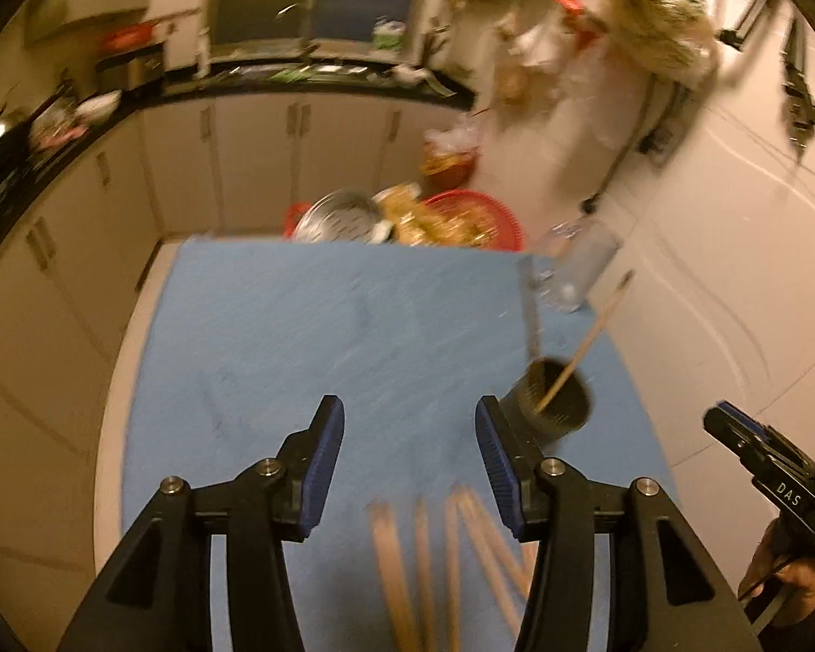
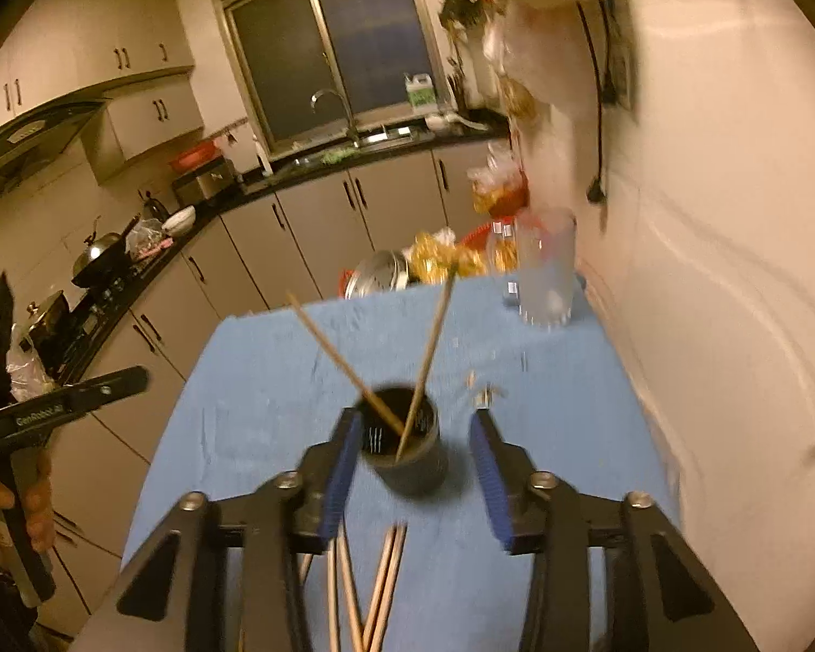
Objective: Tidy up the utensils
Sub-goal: 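Open both tools to release the chopsticks into the black cup, then move both open tools back over the remaining chopsticks, then grasp a chopstick with the left tool while the right tool grasps another, then carry both chopsticks to the black cup and lower them inside, then open both tools to drop the chopsticks into the cup, then grasp a chopstick with the left tool while the right tool grasps another, then carry both chopsticks to the black cup and lower them inside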
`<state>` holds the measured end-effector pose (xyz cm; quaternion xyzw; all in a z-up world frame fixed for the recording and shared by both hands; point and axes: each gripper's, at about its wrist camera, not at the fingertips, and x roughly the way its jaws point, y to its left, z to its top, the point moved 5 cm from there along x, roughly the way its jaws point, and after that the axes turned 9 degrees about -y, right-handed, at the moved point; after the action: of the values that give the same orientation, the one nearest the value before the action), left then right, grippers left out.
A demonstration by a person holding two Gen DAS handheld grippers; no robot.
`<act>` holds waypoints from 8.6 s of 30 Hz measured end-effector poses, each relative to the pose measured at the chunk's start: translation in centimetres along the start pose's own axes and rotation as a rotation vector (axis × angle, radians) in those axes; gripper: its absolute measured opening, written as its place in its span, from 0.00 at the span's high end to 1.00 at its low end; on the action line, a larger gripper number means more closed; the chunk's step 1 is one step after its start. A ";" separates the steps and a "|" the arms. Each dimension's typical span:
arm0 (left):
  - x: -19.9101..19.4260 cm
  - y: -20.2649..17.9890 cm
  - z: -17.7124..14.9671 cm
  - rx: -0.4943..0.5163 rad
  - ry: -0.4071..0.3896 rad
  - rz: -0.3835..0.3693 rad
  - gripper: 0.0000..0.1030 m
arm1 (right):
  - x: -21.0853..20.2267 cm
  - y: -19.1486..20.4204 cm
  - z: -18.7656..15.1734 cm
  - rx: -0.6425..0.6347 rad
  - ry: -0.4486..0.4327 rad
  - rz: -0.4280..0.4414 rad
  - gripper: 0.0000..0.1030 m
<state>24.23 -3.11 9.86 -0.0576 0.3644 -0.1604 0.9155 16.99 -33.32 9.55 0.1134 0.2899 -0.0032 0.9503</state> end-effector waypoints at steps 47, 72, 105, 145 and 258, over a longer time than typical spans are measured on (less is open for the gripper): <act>12.6 1.6 -14.0 0.047 0.363 0.125 0.56 | 7.5 0.2 -13.6 -0.053 0.348 0.007 0.53; 12.7 5.8 -13.0 -0.025 0.413 0.049 0.92 | 15.9 2.8 -15.2 -0.245 0.427 -0.075 0.82; 0.8 -0.2 -0.7 -0.016 0.040 -0.136 0.94 | 0.7 3.7 -1.8 -0.050 0.057 0.140 0.93; 6.5 -12.1 8.1 0.046 -0.202 -0.174 0.94 | 2.7 2.1 9.2 -0.091 -0.285 -0.024 0.93; 0.6 -4.6 1.7 0.011 -0.049 -0.113 0.93 | -1.0 3.8 0.4 -0.076 -0.016 0.158 0.92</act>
<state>24.63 -7.69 11.70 -0.0772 0.3373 -0.2124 0.9139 16.59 -29.76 11.23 0.0998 0.2721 0.0820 0.9536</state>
